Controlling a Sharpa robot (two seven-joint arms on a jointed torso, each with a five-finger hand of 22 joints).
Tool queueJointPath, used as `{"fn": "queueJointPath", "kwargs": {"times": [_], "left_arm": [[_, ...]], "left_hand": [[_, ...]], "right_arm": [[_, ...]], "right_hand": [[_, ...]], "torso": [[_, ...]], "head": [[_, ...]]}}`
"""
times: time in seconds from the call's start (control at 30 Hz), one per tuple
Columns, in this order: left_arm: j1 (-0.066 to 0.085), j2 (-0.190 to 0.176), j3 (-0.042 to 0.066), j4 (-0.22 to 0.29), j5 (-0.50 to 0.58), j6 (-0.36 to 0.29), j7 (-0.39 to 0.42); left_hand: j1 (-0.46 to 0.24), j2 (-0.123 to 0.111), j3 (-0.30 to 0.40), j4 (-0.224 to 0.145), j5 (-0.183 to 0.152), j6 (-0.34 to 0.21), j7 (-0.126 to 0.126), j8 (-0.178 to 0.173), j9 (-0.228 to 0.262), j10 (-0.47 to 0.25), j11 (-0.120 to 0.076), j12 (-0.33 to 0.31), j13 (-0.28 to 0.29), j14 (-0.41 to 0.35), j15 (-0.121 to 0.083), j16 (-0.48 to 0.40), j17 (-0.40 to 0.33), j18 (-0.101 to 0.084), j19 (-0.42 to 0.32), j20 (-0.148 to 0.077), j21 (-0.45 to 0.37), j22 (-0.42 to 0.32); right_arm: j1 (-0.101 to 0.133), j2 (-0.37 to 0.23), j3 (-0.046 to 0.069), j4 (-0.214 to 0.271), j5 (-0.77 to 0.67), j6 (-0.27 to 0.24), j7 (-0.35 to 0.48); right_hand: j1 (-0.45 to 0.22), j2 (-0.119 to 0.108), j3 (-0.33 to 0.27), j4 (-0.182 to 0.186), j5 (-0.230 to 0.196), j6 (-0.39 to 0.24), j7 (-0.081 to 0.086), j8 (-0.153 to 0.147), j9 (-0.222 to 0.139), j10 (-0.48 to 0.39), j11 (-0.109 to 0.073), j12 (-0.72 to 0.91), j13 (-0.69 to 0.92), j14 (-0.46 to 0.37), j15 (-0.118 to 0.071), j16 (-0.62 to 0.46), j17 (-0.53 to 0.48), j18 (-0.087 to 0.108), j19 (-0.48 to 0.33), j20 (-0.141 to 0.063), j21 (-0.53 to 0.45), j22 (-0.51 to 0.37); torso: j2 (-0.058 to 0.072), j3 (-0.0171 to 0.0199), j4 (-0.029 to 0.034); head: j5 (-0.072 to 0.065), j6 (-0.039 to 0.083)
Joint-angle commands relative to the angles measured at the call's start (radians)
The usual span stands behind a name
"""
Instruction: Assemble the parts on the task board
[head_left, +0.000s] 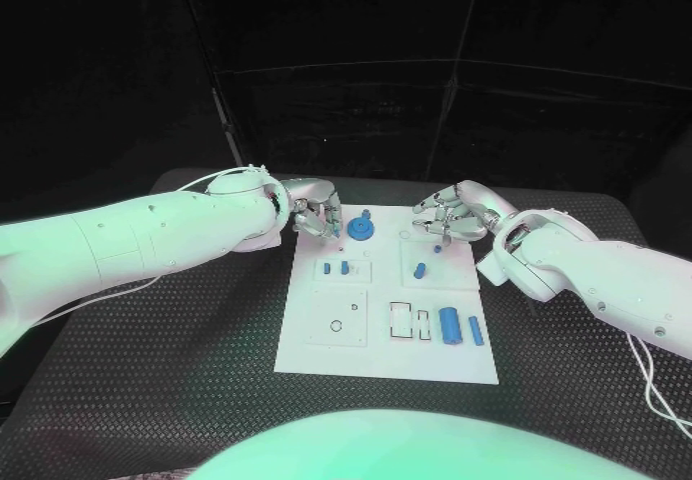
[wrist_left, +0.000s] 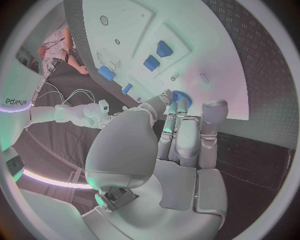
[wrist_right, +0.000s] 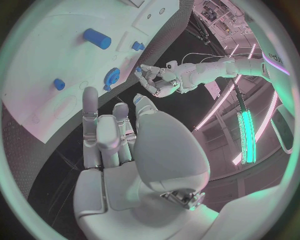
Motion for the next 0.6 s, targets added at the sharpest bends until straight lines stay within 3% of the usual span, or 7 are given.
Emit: {"fn": "queueJointPath", "kwargs": {"times": [0.03, 0.6], "left_arm": [[-0.004, 0.004, 0.000, -0.004, 0.008, 0.010, -0.001], [-0.026, 0.037, 0.000, -0.045, 0.008, 0.026, 0.014]], "left_hand": [[-0.010, 0.002, -0.001, 0.006, -0.002, 0.008, -0.001, -0.006, 0.001, 0.008, -0.001, -0.007, 0.002, 0.009, 0.001, 0.002, -0.001, -0.009, -0.006, -0.001, 0.003, -0.002], [-0.009, 0.002, 0.001, 0.006, -0.001, 0.010, -0.002, -0.008, 0.001, 0.008, -0.001, -0.010, 0.001, 0.008, 0.000, 0.002, -0.003, -0.009, -0.007, -0.001, 0.002, -0.002]], "right_arm": [[0.002, 0.002, 0.000, 0.000, 0.001, -0.005, 0.008], [0.002, 0.004, 0.000, 0.007, 0.001, -0.008, 0.011]], "right_hand": [[0.005, -0.001, 0.003, 0.006, 0.006, -0.008, -0.001, 0.005, -0.001, -0.004, -0.001, 0.001, 0.001, -0.006, -0.001, -0.002, 0.001, 0.006, -0.005, 0.000, -0.005, -0.002], [0.005, -0.001, 0.004, 0.006, 0.006, -0.008, -0.001, 0.006, 0.000, -0.004, -0.002, 0.001, 0.001, -0.006, -0.001, -0.002, 0.001, 0.006, -0.005, 0.000, -0.005, -0.002]], "torso": [[-0.001, 0.0000, -0.0010], [0.001, 0.0013, -0.0010]], "head": [[0.000, -0.001], [0.000, -0.005]]}}
